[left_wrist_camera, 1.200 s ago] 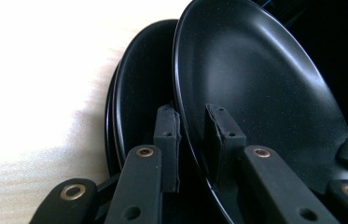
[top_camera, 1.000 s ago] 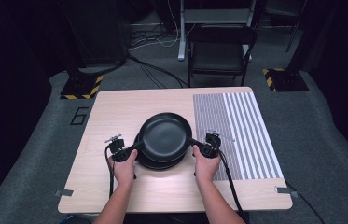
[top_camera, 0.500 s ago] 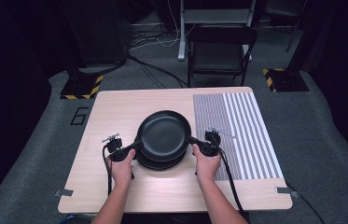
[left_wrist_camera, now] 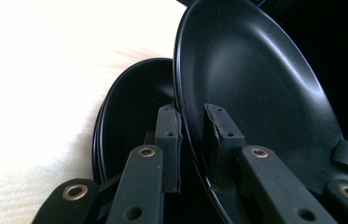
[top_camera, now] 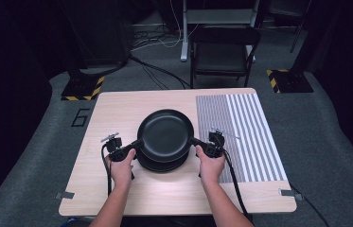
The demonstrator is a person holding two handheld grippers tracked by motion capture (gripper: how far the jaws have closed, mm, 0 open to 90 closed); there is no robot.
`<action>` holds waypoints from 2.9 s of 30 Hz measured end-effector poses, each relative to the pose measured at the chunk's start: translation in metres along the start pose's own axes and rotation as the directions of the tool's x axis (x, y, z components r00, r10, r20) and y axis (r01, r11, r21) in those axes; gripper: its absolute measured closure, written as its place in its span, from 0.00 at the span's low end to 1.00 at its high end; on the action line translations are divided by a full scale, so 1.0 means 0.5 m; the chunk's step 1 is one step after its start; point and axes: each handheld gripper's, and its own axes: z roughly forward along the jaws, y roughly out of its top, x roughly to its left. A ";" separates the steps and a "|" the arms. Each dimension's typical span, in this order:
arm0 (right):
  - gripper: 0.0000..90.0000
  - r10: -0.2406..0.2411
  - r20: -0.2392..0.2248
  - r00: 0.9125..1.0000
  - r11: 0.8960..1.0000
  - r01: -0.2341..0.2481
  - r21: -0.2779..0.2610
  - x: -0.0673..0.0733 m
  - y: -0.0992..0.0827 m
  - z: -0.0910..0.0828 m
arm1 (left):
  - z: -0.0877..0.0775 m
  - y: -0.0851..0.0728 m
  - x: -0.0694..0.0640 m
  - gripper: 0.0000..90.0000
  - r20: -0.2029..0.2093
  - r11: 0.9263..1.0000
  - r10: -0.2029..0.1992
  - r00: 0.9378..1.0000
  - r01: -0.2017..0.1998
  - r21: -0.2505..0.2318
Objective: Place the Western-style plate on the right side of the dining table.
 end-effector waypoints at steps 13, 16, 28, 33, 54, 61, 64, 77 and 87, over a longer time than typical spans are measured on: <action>0.90 0.035 -0.021 0.999 0.999 -0.035 0.021 -0.010 0.008 0.005 | -0.005 0.014 -0.013 0.86 0.005 0.999 0.018 1.000 -0.018 -0.030; 0.90 0.034 -0.031 0.999 0.999 -0.034 0.011 -0.011 0.011 -0.001 | -0.003 0.017 -0.020 0.87 0.010 0.999 0.017 1.000 -0.017 -0.028; 0.90 0.030 -0.029 0.999 0.999 -0.031 -0.029 -0.009 0.024 -0.036 | 0.005 0.024 -0.048 0.87 0.034 0.999 0.042 0.999 -0.041 -0.032; 0.90 0.029 -0.026 0.999 0.999 -0.030 -0.040 -0.010 0.027 -0.048 | 0.011 0.026 -0.057 0.87 0.042 0.998 0.048 0.998 -0.047 -0.029; 0.90 0.056 -0.012 0.998 0.995 -0.057 -0.082 -0.027 0.033 -0.083 | 0.034 0.033 -0.093 0.87 0.077 0.997 0.073 0.994 -0.072 -0.016; 0.90 0.072 -0.010 0.997 0.993 -0.072 -0.091 -0.035 0.034 -0.092 | 0.044 0.034 -0.103 0.87 0.089 0.997 0.074 0.993 -0.073 -0.012; 0.90 0.077 -0.007 0.997 0.992 -0.077 -0.099 -0.041 0.034 -0.099 | 0.048 0.034 -0.109 0.88 0.097 0.997 0.077 0.992 -0.077 -0.010; 0.90 0.121 0.009 0.993 0.984 -0.119 -0.130 -0.067 0.034 -0.138 | 0.081 0.027 -0.144 0.88 0.136 0.995 0.092 0.986 -0.095 0.021; 0.90 0.145 0.034 0.989 0.977 -0.138 -0.163 -0.090 0.036 -0.173 | 0.114 0.013 -0.175 0.88 0.165 0.994 0.094 0.982 -0.101 0.038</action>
